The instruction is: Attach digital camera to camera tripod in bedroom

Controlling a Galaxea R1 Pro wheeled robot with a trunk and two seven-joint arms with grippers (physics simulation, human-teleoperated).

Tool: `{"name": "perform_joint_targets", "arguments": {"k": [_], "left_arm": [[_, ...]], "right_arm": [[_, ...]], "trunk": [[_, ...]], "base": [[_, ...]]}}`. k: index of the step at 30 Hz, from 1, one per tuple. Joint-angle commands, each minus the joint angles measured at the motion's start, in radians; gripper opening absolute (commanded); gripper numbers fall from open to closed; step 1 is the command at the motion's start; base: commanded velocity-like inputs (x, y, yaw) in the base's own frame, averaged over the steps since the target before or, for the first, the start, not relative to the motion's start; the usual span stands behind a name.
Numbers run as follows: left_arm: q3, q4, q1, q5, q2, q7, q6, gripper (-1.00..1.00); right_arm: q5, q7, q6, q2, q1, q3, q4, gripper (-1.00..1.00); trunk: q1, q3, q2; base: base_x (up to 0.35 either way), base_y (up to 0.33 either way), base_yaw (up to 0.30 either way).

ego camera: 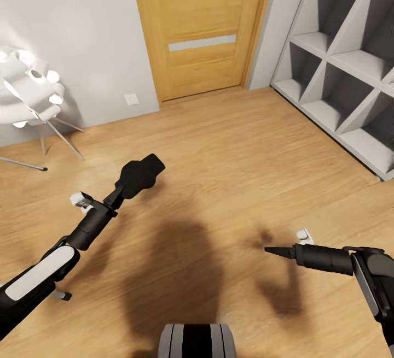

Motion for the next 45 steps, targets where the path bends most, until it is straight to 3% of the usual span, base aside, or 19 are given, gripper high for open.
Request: {"name": "perform_joint_targets", "arguments": {"k": [1,6,9,10,11,18,21,30,32,33,34,40,45], "left_arm": [[-0.009,0.006,-0.002,0.008,0.0,-0.005,-0.009,-1.0],[-0.014,0.017,-0.002,0.044,-0.004,0.008,-0.005,-1.0],[-0.016,0.02,-0.002,0.097,-0.006,0.041,-0.004,-1.0],[-0.016,0.02,-0.002,0.116,-0.006,0.064,-0.004,-1.0],[-0.016,0.019,-0.002,0.145,-0.007,0.149,-0.004,-1.0],[-0.015,0.014,-0.002,0.157,-0.011,0.265,-0.005,-1.0],[-0.015,0.012,-0.002,0.157,-0.027,0.314,-0.005,-1.0],[-0.011,0.011,-0.002,0.16,-0.071,0.366,-0.005,-1.0],[-0.011,0.01,-0.002,0.172,-0.075,0.41,-0.005,-1.0],[-0.01,0.01,-0.002,0.187,-0.083,0.478,-0.007,-1.0],[-0.01,0.01,-0.002,0.189,-0.089,0.497,-0.008,-1.0],[-0.007,0.012,-0.002,0.184,-0.12,0.532,-0.01,-1.0],[-0.006,0.011,-0.002,0.194,-0.121,0.534,-0.006,-1.0]], "right_arm": [[-0.004,0.0,0.009,0.0,0.0,-0.001,0.0,1.0],[-0.004,0.0,0.009,0.0,0.0,-0.001,0.0,1.0],[-0.003,0.0,0.009,0.0,0.0,-0.001,0.0,1.0],[-0.003,0.0,0.009,0.0,0.0,0.0,0.0,1.0],[-0.003,0.0,0.009,0.0,0.0,0.0,0.0,1.0],[-0.004,-0.001,0.007,0.0,0.0,-0.001,0.0,1.0],[-0.004,-0.001,0.007,0.0,0.0,-0.001,0.0,1.0],[-0.007,-0.001,0.007,-0.002,0.0,-0.001,0.0,1.0],[-0.007,-0.001,0.007,-0.002,0.0,-0.001,0.0,1.0],[-0.006,0.0,0.007,-0.002,0.0,-0.001,0.0,1.0],[-0.006,0.0,0.008,-0.002,0.0,-0.001,0.0,1.0],[-0.007,0.0,0.009,-0.002,0.0,-0.001,0.0,1.0],[-0.008,0.0,0.009,0.0,0.0,0.0,0.0,1.0]], "trunk": [[-0.001,0.003,0.0],[-0.003,0.023,0.001],[-0.004,0.034,0.002],[-0.005,0.038,0.002],[-0.005,0.042,0.002],[-0.008,0.069,0.004],[-0.01,0.081,0.005],[-0.014,0.115,0.007],[-0.015,0.123,0.007],[-0.015,0.127,0.007],[-0.015,0.131,0.008],[-0.018,0.154,0.009],[-0.02,0.173,0.01]], "base": [[0.0,0.0,0.0],[0.0,0.0,0.0],[0.0,0.0,0.0],[0.0,0.0,0.0],[0.0,0.0,0.0],[0.0,0.0,0.0],[0.0,0.0,0.0],[0.0,0.0,0.0],[0.0,0.0,0.0],[0.0,0.0,0.0],[0.0,0.0,0.0],[0.0,0.0,0.0],[0.0,0.0,0.0]]}}
